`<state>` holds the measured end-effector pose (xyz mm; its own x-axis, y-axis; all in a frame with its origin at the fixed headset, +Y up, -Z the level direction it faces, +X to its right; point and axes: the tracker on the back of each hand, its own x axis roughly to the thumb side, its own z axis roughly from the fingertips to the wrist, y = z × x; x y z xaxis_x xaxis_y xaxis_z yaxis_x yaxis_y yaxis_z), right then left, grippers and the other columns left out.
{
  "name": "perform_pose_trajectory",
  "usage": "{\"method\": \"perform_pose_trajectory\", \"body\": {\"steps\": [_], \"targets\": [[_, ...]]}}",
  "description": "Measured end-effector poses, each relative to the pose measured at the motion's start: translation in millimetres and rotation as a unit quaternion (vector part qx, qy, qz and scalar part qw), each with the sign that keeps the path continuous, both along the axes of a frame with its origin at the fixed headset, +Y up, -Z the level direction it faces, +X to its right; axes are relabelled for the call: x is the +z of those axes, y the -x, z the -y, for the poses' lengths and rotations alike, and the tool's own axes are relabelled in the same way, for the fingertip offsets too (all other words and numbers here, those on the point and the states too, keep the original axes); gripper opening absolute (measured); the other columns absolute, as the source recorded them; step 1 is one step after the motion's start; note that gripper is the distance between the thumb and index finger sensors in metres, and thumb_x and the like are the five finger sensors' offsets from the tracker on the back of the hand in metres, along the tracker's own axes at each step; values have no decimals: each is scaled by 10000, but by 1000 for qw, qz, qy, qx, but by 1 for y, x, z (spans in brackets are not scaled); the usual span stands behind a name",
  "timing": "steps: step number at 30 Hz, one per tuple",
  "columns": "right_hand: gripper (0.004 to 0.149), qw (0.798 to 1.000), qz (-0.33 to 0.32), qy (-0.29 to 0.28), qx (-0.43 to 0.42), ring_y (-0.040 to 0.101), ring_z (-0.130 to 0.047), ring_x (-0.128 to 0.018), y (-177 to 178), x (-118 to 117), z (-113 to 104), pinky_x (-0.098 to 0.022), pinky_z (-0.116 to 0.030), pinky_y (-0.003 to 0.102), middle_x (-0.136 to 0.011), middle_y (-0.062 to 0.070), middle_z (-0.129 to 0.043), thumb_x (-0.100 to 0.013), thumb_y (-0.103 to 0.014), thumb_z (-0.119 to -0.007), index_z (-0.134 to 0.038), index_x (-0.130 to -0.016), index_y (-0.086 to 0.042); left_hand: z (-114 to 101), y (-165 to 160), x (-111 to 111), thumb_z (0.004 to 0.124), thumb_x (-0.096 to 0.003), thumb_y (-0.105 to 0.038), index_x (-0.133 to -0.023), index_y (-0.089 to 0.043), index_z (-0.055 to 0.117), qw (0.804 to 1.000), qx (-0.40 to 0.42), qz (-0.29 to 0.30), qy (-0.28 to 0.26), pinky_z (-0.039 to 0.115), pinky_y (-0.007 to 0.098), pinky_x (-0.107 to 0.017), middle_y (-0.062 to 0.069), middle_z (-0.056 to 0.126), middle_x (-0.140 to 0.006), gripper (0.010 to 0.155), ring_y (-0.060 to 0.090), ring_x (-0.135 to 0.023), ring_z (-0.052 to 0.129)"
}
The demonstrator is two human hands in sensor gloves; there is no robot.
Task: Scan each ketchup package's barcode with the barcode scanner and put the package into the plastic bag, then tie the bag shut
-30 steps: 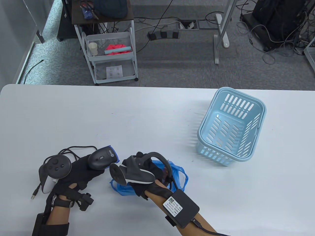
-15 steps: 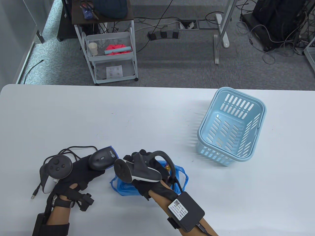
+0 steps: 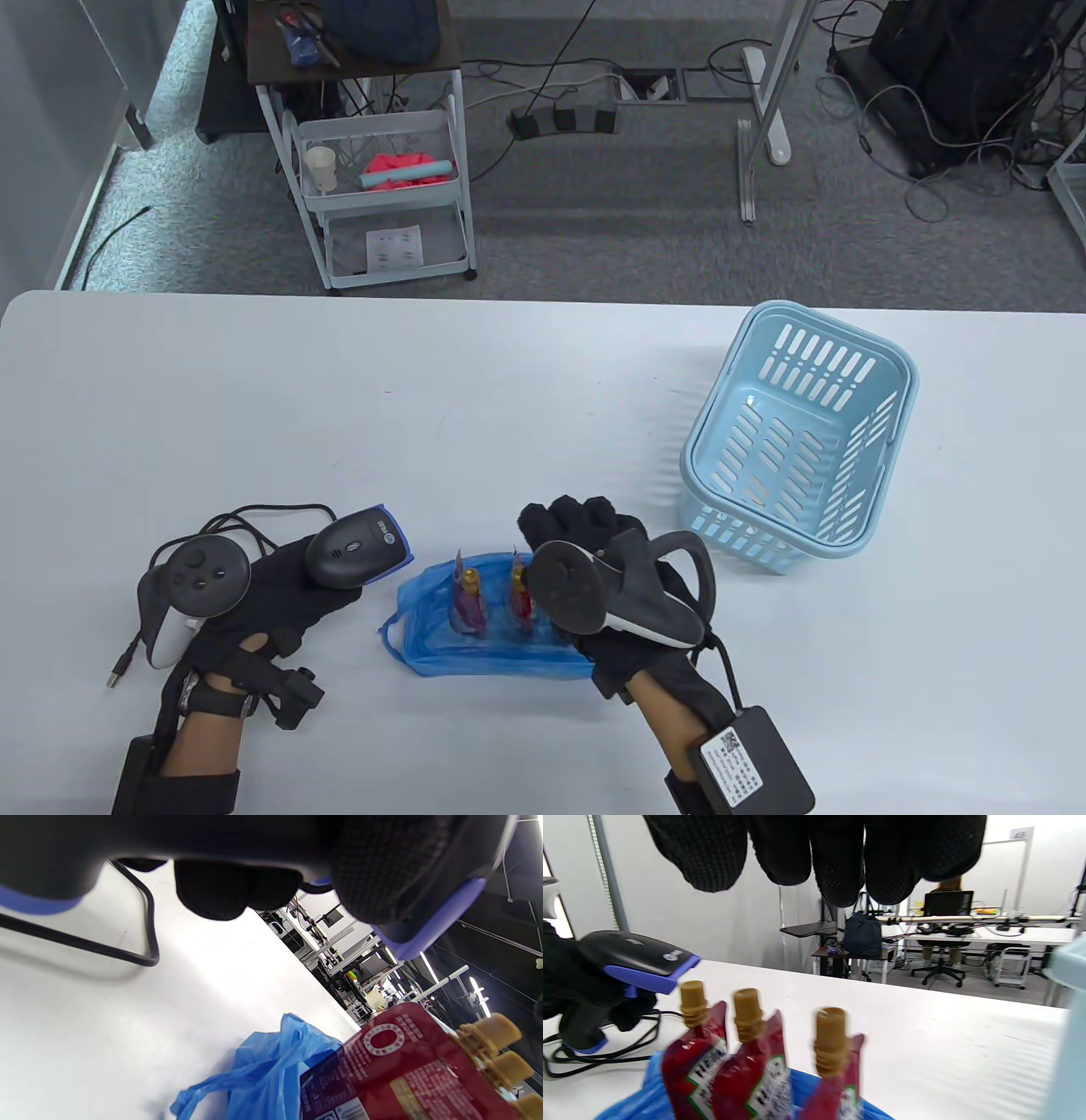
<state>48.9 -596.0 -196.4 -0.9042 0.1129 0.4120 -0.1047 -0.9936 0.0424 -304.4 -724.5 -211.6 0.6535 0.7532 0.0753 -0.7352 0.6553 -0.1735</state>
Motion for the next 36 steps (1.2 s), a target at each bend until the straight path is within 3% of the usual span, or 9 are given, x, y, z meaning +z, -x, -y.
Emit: {"method": "perform_pose_trajectory", "body": {"steps": [9,20,27,32,36], "targets": [[710,999,50,14,-18,499,-532,-1007,-64,13,40,-741,-454,653,-1132,225,-558,-527,-480,-738,-518,-1111,-141,1,1,0,891,-434,-488,-892,-256,832,1000,-1,-3,3,762,537,-630,-38,892,-859,517,284,-680,987],[851,997,66,33,12,490,-291,-1099,-86,29,99,-759,-262,700,-1208,208,-336,-513,-599,-694,-347,-1160,-168,3,1,0,886,-438,-491,-896,-259,827,1000,2,-4,8,761,536,-631,-25,890,-861,517,285,-682,984],[890,996,75,37,16,485,-204,-1107,-87,31,113,-742,-204,725,-1215,215,-251,-510,-640,-668,-289,-1166,-174,2,1,-1,881,-441,-497,-898,-263,825,1000,0,-7,6,756,538,-634,-20,874,-879,516,294,-701,971],[897,996,81,39,10,487,-185,-1105,-91,32,115,-737,-190,729,-1214,218,-234,-512,-642,-664,-268,-1166,-173,-1,5,0,873,-444,-506,-905,-282,817,1000,-3,-14,4,721,561,-658,31,745,-973,516,329,-794,875],[895,995,87,41,5,487,-185,-1104,-97,34,118,-737,-189,728,-1212,217,-234,-513,-639,-665,-270,-1164,-170,-1,13,-1,869,-447,-506,-910,-282,810,999,2,-31,10,731,550,-646,12,748,-921,518,299,-732,876]]}}
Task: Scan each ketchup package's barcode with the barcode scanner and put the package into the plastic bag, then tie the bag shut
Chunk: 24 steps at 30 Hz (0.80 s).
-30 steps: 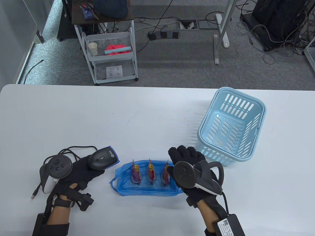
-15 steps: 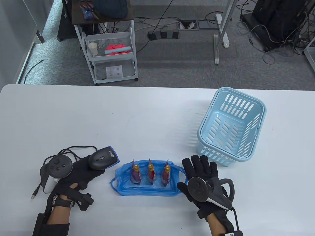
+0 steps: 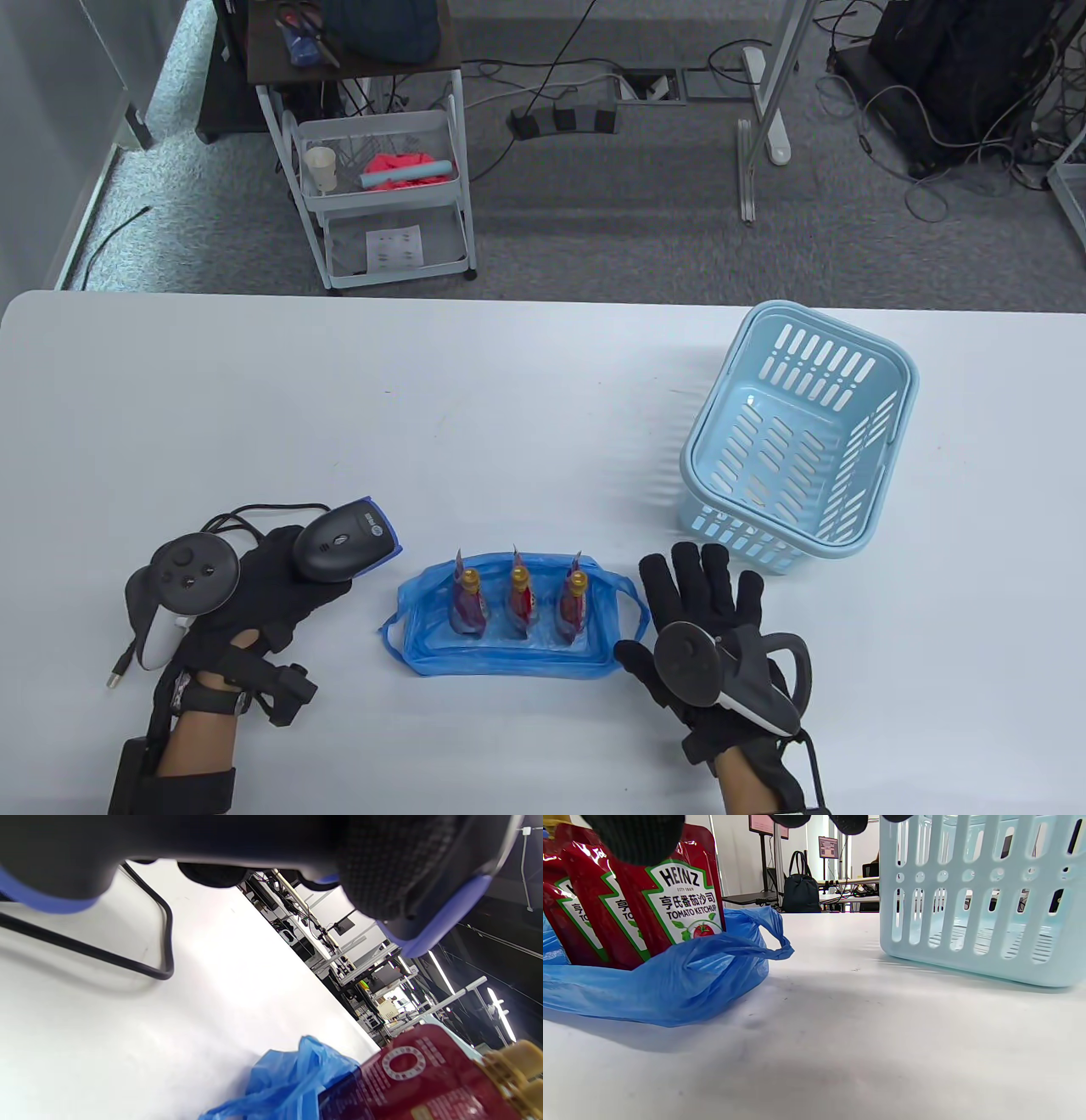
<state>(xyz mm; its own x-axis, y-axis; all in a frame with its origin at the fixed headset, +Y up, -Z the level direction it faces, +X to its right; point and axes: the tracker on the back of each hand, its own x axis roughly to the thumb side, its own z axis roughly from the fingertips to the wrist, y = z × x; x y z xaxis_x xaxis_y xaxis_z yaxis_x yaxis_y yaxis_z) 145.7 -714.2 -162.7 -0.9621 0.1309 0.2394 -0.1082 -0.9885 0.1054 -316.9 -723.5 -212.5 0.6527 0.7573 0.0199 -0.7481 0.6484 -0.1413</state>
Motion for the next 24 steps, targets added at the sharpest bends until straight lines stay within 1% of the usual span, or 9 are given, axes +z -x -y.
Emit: {"method": "perform_pose_trajectory", "body": {"steps": [4,9,11,16,24], "targets": [[884,1000,6,3,-7,487,-189,-1103,-4,0,3,-736,-188,728,-1212,216,-240,-513,-634,-669,-285,-1164,-175,4,6,-1,866,-444,-502,-934,-238,781,1000,5,-20,8,742,546,-633,22,760,-913,563,306,-719,889],[884,1000,13,7,-7,488,-189,-1102,-7,-1,5,-735,-189,728,-1211,218,-238,-514,-632,-668,-281,-1163,-174,9,13,-2,854,-446,-469,-1017,-188,685,998,-7,-52,24,743,547,-633,62,735,-965,659,348,-775,883],[886,1000,14,7,-8,487,-190,-1102,-7,0,4,-736,-191,728,-1210,219,-239,-513,-633,-667,-280,-1163,-172,12,16,-3,858,-441,-453,-1024,-176,676,997,-26,-63,33,747,544,-632,71,736,-964,670,349,-771,888],[884,1000,16,6,-10,487,-192,-1101,-8,-1,5,-736,-192,727,-1210,217,-239,-514,-630,-668,-281,-1163,-171,20,22,-5,851,-446,-422,-1065,-135,618,994,-42,-89,55,749,546,-629,95,741,-966,721,367,-778,894],[879,1000,20,11,-16,490,-199,-1100,-10,-1,6,-735,-197,728,-1209,219,-245,-515,-624,-671,-289,-1162,-167,33,29,-8,835,-454,-407,-1090,-98,571,986,-84,-106,93,745,549,-632,109,762,-957,754,388,-781,901]]}}
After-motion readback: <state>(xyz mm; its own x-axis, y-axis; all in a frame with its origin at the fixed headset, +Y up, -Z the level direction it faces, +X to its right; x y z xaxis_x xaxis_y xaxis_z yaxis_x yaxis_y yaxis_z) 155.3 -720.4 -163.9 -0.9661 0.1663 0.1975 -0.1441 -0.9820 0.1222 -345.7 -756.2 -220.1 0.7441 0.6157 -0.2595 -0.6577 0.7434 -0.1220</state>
